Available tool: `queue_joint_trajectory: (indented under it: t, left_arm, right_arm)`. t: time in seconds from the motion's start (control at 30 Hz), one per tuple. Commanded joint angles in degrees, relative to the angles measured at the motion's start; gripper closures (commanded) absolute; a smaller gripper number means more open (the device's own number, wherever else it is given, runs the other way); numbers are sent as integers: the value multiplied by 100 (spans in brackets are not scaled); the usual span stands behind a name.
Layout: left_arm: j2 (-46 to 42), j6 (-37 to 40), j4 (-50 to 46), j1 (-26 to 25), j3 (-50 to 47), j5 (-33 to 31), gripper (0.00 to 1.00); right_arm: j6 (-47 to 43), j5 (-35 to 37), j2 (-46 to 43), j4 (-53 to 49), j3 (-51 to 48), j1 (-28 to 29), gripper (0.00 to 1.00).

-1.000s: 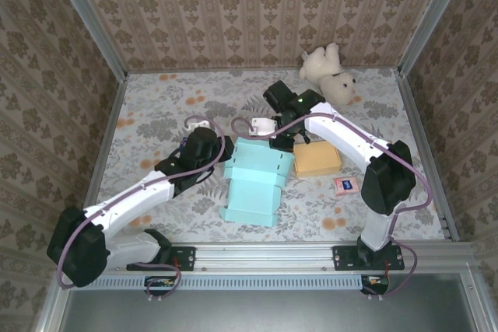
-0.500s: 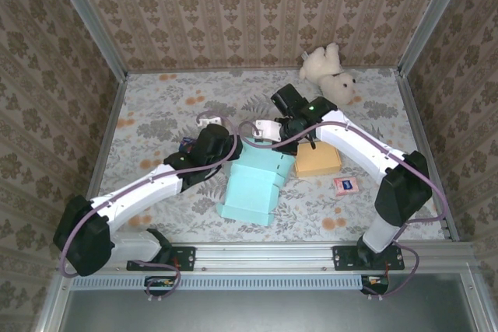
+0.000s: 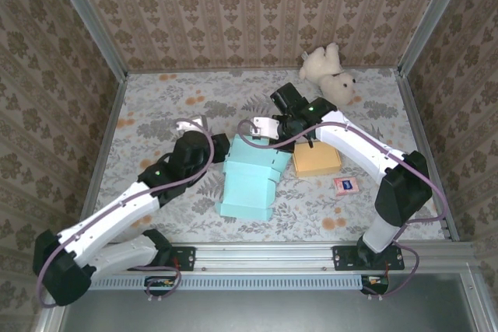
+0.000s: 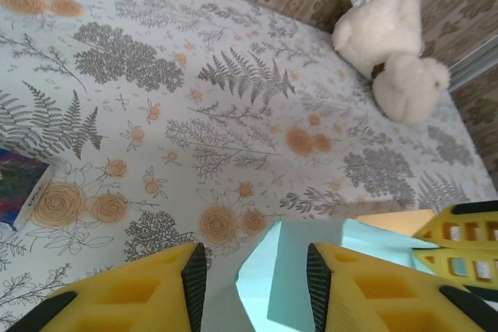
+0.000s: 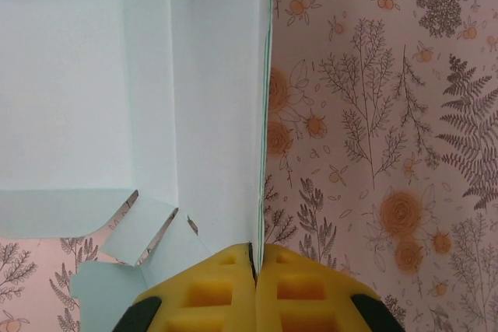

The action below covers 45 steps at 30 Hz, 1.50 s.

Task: Fold the paper box

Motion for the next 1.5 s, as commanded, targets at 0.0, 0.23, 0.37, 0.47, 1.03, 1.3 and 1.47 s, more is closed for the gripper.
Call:
queue_joint_trajectory:
  t: [0.0,0.23,0.37,0.47,1.03,1.3,1.47]
  left_arm:
    - [-200,61,-157,-166,-158,28,58]
    - [252,297,682,-1012,-304,352,60]
    - [692,445,782,-1499,-121,159,61]
    - [980,457,835,-1751,-45,-113,61]
    - [1265,266,617,-1233,-171,-599,61]
    - [691,152,445,-626,-615,-661,61]
    - [403,97,309,-177,-889,-540,61]
  right_arm:
    - [69,-4,-88,135,-33,-40,100]
    - [74,-4,-54,141,-31,-62,100]
    - [73,-4,-20,141,-31,-73,100]
    - [77,5,-10,145,-27,-92,100]
    - [58,-13,74,84,4,-122,100]
    - [42,-38,87,67,-1,-121,100]
    - [39,-48,106,56,5,-119,100]
